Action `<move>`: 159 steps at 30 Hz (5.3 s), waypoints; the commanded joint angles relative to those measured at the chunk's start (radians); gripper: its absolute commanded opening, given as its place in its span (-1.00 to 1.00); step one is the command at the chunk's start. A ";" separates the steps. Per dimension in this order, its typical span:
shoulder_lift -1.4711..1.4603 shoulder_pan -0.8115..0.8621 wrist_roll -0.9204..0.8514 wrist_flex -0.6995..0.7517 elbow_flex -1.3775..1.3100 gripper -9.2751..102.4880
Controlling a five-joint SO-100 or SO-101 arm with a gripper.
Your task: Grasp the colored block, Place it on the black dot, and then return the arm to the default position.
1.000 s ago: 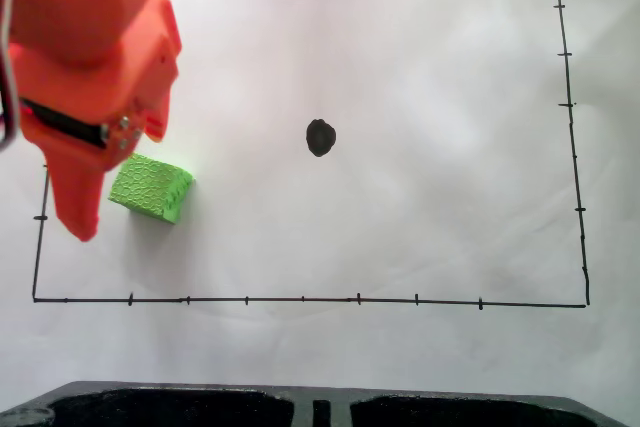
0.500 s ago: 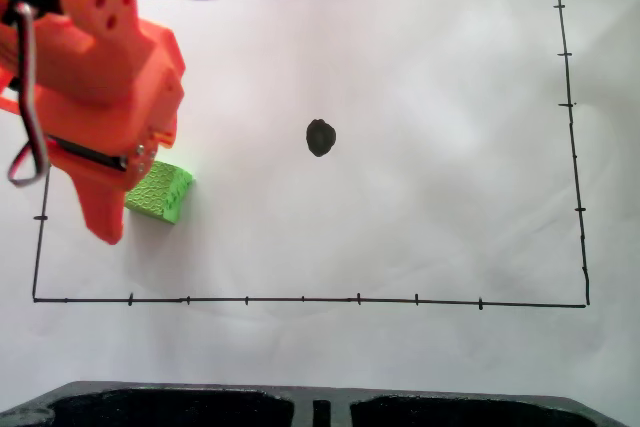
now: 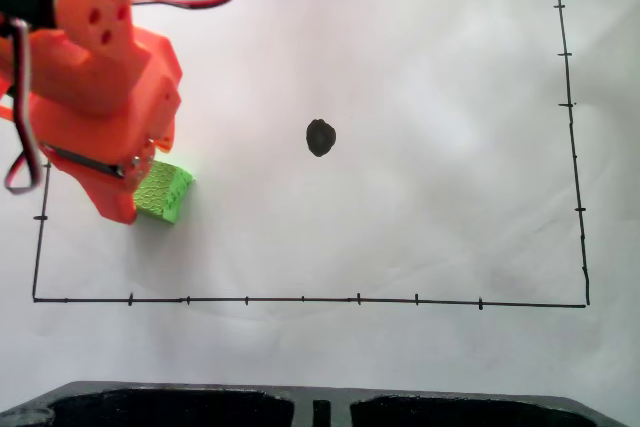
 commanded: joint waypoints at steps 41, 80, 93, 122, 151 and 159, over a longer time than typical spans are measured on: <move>0.322 -0.417 0.166 0.110 0.216 -0.66; 0.288 -0.446 0.170 0.107 0.313 -0.36; 0.500 -0.463 0.112 0.261 0.334 0.05; 1.508 -0.348 -0.382 0.356 0.764 -0.66; 1.812 -0.337 -0.222 -0.021 1.230 -0.83; 1.815 -0.331 -0.202 -0.028 1.232 -0.83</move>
